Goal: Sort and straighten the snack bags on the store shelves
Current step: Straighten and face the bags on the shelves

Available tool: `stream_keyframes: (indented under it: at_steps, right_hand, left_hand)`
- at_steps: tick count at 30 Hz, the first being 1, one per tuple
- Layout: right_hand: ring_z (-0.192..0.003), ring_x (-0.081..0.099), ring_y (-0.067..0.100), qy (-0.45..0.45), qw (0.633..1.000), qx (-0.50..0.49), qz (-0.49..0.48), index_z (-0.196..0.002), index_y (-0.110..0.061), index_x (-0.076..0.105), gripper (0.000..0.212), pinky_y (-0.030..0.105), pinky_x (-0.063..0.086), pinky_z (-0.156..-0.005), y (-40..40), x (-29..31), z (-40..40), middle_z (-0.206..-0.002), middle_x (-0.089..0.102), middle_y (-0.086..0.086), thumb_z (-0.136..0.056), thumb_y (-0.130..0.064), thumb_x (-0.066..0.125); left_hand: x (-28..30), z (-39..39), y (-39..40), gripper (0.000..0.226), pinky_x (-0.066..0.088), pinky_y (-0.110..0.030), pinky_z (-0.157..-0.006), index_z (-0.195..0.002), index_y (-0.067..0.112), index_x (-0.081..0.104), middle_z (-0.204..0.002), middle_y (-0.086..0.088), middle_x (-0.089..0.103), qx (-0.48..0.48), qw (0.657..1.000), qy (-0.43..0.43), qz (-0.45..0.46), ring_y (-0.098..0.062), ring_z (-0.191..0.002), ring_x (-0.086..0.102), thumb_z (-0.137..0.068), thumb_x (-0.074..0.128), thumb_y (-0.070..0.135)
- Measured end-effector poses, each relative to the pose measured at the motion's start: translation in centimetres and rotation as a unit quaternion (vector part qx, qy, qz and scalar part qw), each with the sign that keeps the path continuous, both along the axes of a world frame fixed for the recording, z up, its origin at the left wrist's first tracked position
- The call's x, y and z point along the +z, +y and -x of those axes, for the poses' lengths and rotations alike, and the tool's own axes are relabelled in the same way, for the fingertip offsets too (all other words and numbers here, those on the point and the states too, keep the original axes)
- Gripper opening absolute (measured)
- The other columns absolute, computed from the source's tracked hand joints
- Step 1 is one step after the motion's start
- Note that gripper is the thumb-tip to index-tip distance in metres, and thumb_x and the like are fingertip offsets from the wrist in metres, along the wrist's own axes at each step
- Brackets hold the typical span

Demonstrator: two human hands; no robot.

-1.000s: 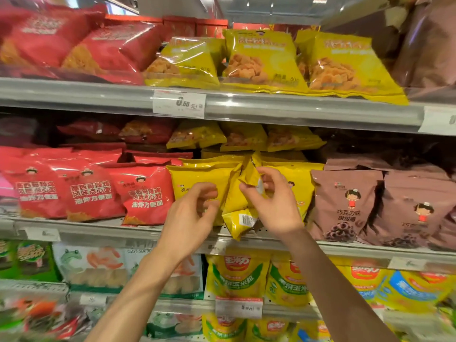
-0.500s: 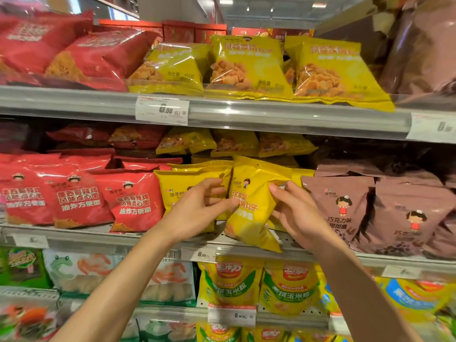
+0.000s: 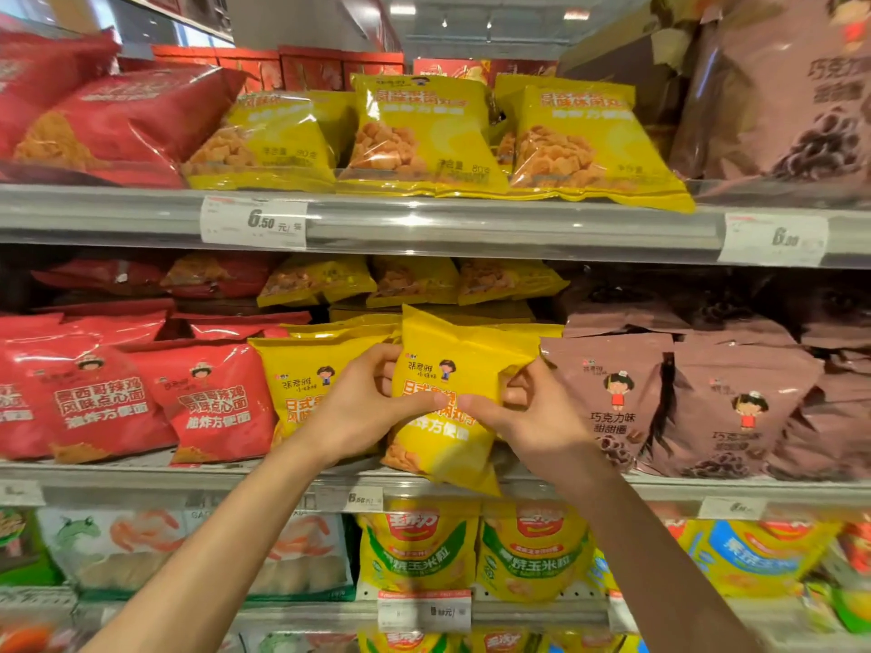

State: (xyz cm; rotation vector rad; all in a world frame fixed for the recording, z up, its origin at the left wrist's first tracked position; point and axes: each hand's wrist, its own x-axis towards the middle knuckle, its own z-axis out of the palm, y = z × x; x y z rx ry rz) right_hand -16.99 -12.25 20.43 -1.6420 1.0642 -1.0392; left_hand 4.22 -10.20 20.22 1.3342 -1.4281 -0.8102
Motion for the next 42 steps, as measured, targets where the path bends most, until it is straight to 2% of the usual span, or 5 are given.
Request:
stream_keyframes:
  at_steps: [5, 13, 18, 36, 42]
  right_hand:
    - [-0.102, 0.07, 0.024, 0.045, 0.997, -0.054, 0.027, -0.114, -0.021, 0.055, 0.066, 0.045, 0.058, -0.092, -1.5, -0.2, 0.4, -0.11, 0.071, 0.006, -0.066, -0.055, 0.085]
    - [-0.13, 0.054, 0.017, 0.115, 0.986, -0.078, 0.091, -0.157, -0.045, 0.008, 0.102, 0.042, 0.045, -0.11, -1.6, -0.4, 0.4, -0.152, 0.042, -0.001, -0.086, -0.035, 0.08]
    - [-0.104, 0.058, 0.024, 0.186, 0.904, -0.192, 0.334, -0.159, -0.028, 0.025, 0.085, 0.033, 0.049, -0.081, 0.2, -1.6, -1.5, -0.155, 0.032, 0.011, -0.09, -0.018, 0.074]
    - [-0.156, 0.015, 0.039, 0.387, 0.766, -0.273, 0.435, -0.158, -0.005, 0.034, 0.079, 0.056, 0.015, -0.126, -1.6, -3.8, -3.6, -0.168, 0.018, 0.022, -0.087, -0.005, 0.069]
    - [-0.157, 0.004, 0.041, 0.43, 0.772, -0.246, 0.398, -0.16, -0.012, 0.029, 0.101, 0.063, 0.014, -0.124, -1.9, -6.2, -5.5, -0.169, 0.007, 0.023, -0.084, -0.069, 0.061]
  left_hand:
    - [-0.3, -0.6, 1.0, 0.051, 0.055, -0.023, -0.079, -0.132, 0.028, 0.06, -0.097, 0.019, 0.073, 0.038, 0.989, -0.132, 0.059, 0.001, -0.086, 0.071, -0.087, 0.078, 0.043]
    - [-2.5, -4.4, 2.1, 0.047, 0.04, -0.051, -0.103, -0.13, 0.008, 0.066, -0.14, -0.016, 0.058, 0.252, 0.763, -0.506, 0.314, -0.038, -0.127, 0.054, -0.092, 0.068, 0.037]
    - [-3.4, -5.0, 1.4, 0.071, 0.017, -0.067, -0.12, -0.15, 0.016, 0.05, -0.157, -0.016, 0.044, 0.292, 0.761, -0.53, 0.233, -0.036, -0.149, 0.035, -0.094, 0.058, 0.058]
    - [-5.0, -2.8, -1.1, 0.062, 0.013, -0.067, -0.122, -0.158, 0.021, 0.04, -0.163, -0.016, 0.033, 0.298, 0.81, -0.443, 0.244, -0.035, -0.153, 0.027, -0.104, 0.041, 0.051]
    - [-4.9, -4.0, -0.9, 0.064, 0.003, -0.055, -0.128, -0.163, 0.021, 0.025, -0.172, -0.015, 0.012, 0.26, 0.777, -0.516, 0.25, -0.031, -0.16, 0.006, -0.107, 0.028, 0.05]
